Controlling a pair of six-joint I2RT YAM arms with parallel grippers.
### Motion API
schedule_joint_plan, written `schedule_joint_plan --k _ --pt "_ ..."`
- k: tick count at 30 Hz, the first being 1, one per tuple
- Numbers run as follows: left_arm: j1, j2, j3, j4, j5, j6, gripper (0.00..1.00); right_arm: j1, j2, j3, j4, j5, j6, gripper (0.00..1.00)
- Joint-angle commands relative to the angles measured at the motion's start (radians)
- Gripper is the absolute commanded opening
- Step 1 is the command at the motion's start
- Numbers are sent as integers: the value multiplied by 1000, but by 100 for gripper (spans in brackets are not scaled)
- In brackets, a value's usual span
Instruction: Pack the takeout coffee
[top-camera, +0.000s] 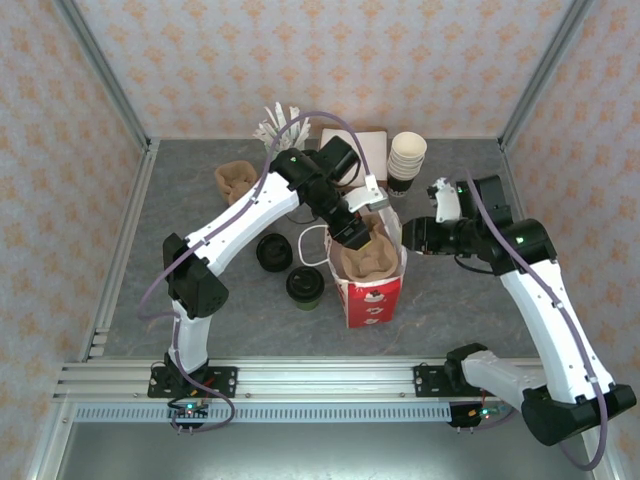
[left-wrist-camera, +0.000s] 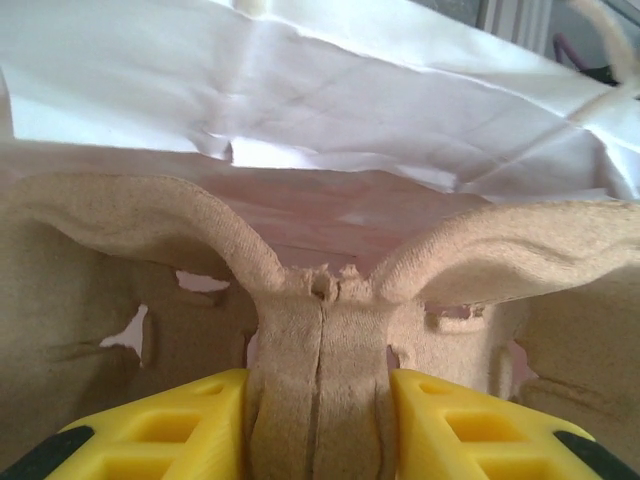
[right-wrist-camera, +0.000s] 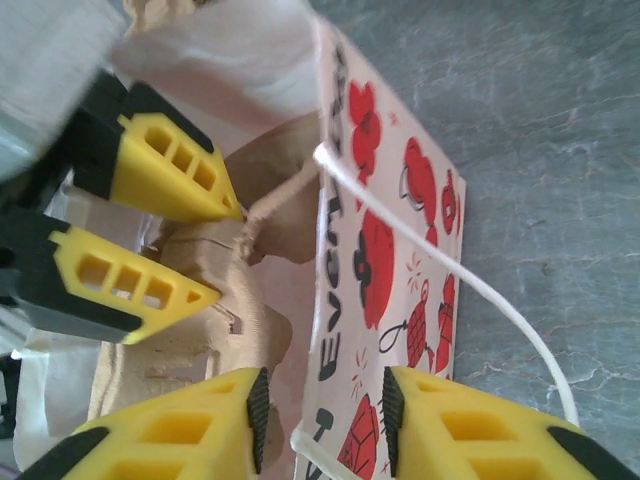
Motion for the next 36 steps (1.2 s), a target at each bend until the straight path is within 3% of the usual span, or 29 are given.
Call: schedule_joint_plan --k 1,10,16,26,36 --pt "-2 -30 -21 44 -62 -16 39 -4 -33 55 -47 52 81 42" --pt "-26 -26 -33 100 -137 -65 39 -4 -115 36 -63 -51 256 45" --pt "-37 -18 -30 127 -187 -109 38 -2 -155 -32 -80 -43 307 45" --pt "-50 -33 -62 173 -266 -194 37 21 -249 -142 -65 -67 448 38" --pt "-76 -63 -109 245 -301 -320 36 39 -332 -314 146 -119 627 37"
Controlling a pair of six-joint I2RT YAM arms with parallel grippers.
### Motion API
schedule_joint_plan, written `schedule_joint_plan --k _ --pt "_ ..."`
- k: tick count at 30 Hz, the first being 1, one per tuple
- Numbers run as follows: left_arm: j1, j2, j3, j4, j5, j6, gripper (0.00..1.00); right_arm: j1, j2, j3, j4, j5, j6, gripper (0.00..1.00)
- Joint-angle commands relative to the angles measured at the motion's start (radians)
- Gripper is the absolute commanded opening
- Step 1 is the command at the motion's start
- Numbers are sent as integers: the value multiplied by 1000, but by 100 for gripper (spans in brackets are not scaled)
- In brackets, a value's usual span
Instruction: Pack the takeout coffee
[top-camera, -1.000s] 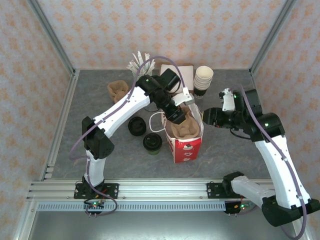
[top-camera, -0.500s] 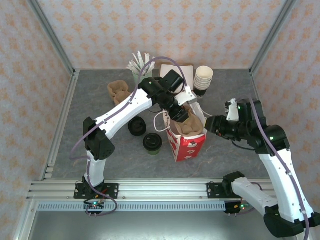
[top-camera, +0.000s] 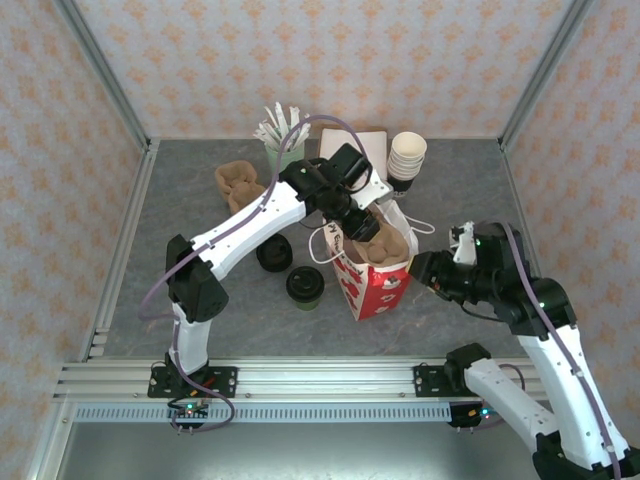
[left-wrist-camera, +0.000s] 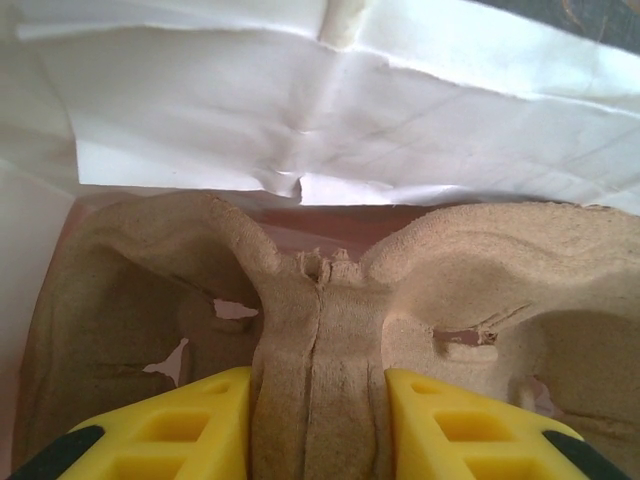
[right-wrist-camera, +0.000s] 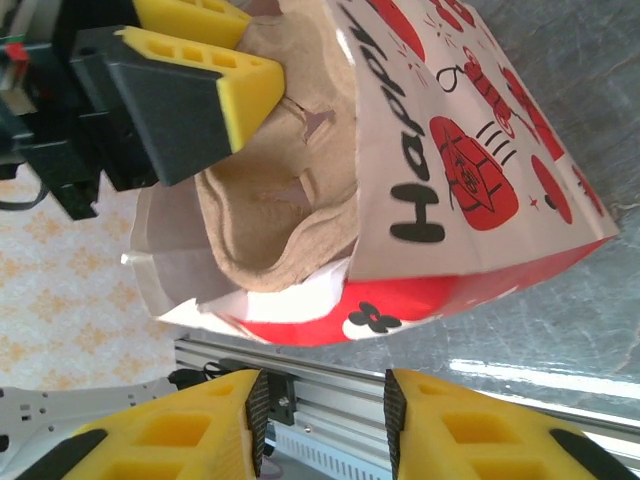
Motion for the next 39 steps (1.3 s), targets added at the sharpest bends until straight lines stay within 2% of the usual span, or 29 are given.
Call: schedule_joint_plan --k 1,7,11,14,16,19,21,32,39 --pt "-20 -40 -20 33 -41 -45 36 10 -10 -42 120 -19 110 37" --pt "-23 -40 -17 24 -49 -46 36 24 -11 -98 237 -16 175 37" --pt "-23 -40 -18 25 -47 -46 36 37 -10 -130 292 -5 209 32" --pt "-22 -41 -16 27 -48 -46 36 42 -11 -136 295 5 212 25" --pt "-23 -40 -14 27 -55 -48 36 45 -13 -137 291 10 212 19" --pt "-22 -40 -14 29 -55 -51 36 47 -16 -138 279 26 206 4" --pt "-24 -40 -13 29 -72 -50 36 46 -15 -132 262 28 196 0" --pt "-23 -2 40 -13 -154 -28 36 47 -11 -55 89 12 80 0" --pt "-37 2 25 -15 -151 27 36 47 -3 -42 94 3 61 1"
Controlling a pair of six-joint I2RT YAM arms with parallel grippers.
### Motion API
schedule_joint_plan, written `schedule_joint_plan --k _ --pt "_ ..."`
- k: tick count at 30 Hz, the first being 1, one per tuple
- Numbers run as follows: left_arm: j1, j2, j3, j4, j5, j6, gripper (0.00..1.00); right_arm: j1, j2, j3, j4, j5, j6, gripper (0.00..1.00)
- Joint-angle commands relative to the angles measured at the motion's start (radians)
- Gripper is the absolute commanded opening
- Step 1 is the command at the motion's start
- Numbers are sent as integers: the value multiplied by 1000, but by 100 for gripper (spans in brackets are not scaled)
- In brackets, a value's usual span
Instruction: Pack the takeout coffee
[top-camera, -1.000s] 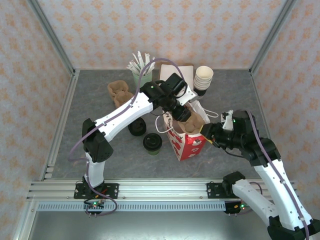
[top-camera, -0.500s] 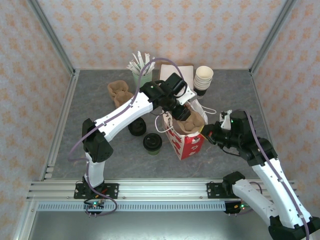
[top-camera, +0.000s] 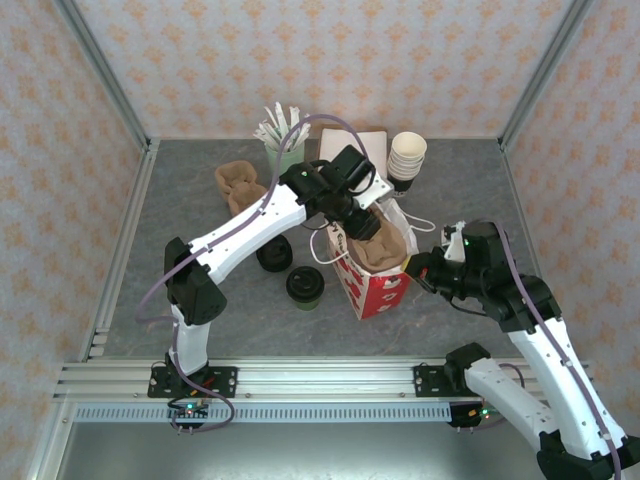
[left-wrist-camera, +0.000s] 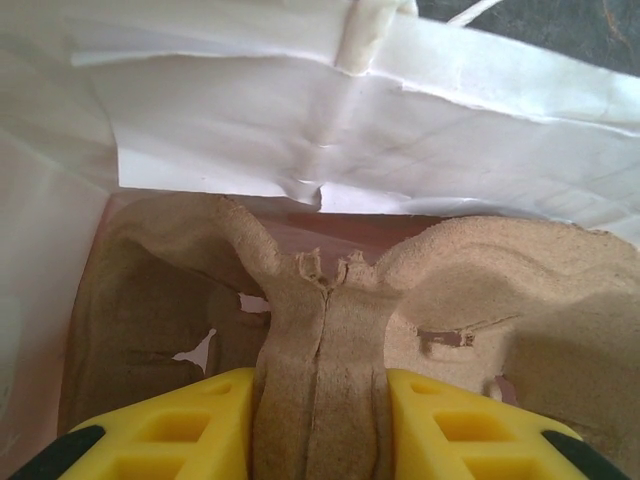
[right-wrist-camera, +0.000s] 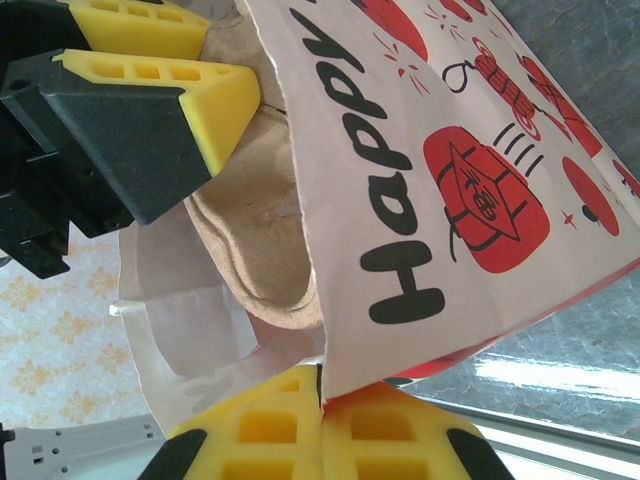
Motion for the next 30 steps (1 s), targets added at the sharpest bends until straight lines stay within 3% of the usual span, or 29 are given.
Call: schedule_joint_plan --k 1,5,11,19,30 --pt "-19 15 21 -33 -52 55 36 8 4 41 -27 -18 -32 4" --pt "-39 26 50 -82 -87 82 36 6 33 84 -46 3 -77 25" --pt "-76 32 88 -139 -150 108 36 -2 77 215 -118 120 -192 37" --pt "-91 41 140 -173 -190 112 37 -41 149 308 -133 260 -336 43" --pt "-100 99 231 -230 -201 137 37 -74 232 278 4 173 -474 53"
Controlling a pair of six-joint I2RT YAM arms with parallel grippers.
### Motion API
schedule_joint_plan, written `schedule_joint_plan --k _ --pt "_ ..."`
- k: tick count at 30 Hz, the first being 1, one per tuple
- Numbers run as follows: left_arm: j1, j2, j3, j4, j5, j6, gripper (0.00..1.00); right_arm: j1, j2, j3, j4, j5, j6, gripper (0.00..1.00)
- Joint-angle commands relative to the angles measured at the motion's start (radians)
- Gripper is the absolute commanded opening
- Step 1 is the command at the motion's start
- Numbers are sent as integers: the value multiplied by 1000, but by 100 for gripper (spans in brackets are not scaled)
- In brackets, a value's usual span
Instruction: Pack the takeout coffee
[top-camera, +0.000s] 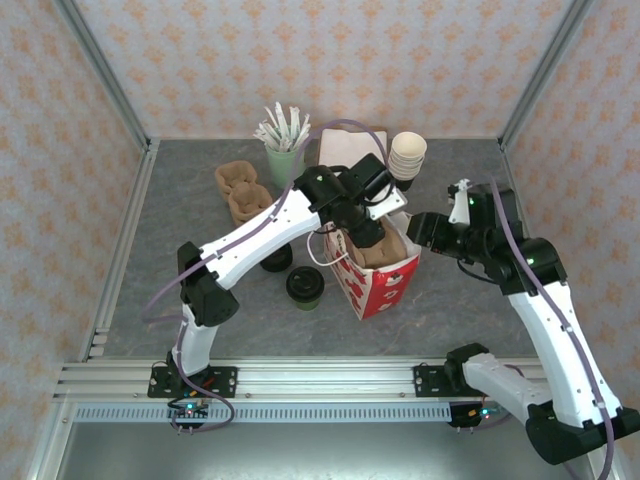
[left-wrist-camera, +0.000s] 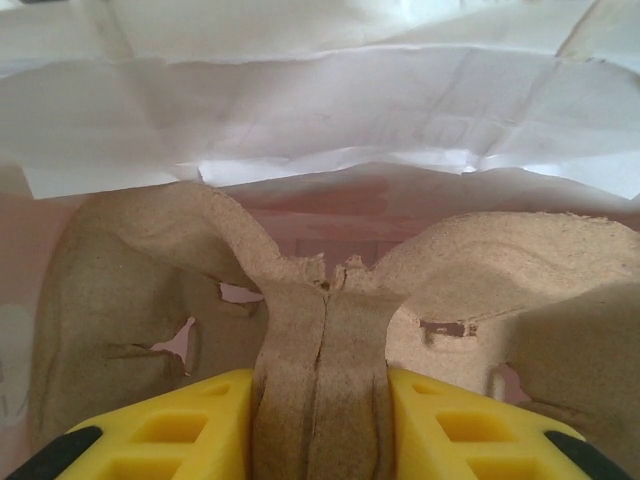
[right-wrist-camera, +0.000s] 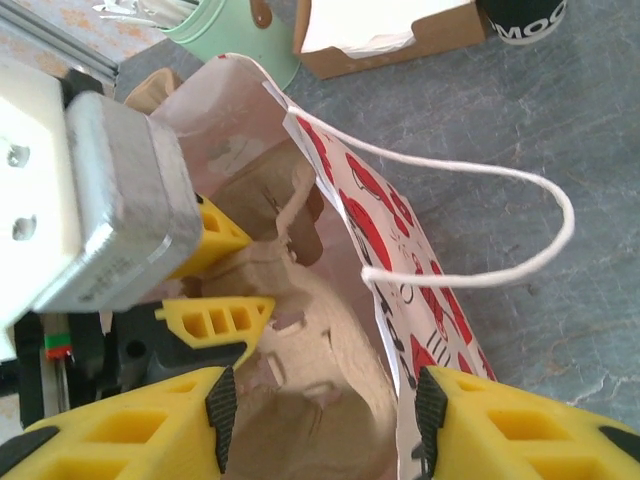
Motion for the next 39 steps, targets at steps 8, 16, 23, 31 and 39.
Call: schedule_joint_plan --k 8,16,23,31,39 --pt "-9 49 42 -25 -1 51 37 -6 20 -64 97 -1 -96 54" --pt "-6 65 8 -3 36 86 38 -6 24 -124 125 2 -97 53" --pt "7 60 -24 15 68 102 38 -7 24 -159 151 2 -92 45" --pt "12 87 -20 -23 25 128 38 -7 14 -168 177 -28 -68 31" --pt "12 83 -46 -24 20 138 38 -6 -3 -179 197 -30 -48 17"
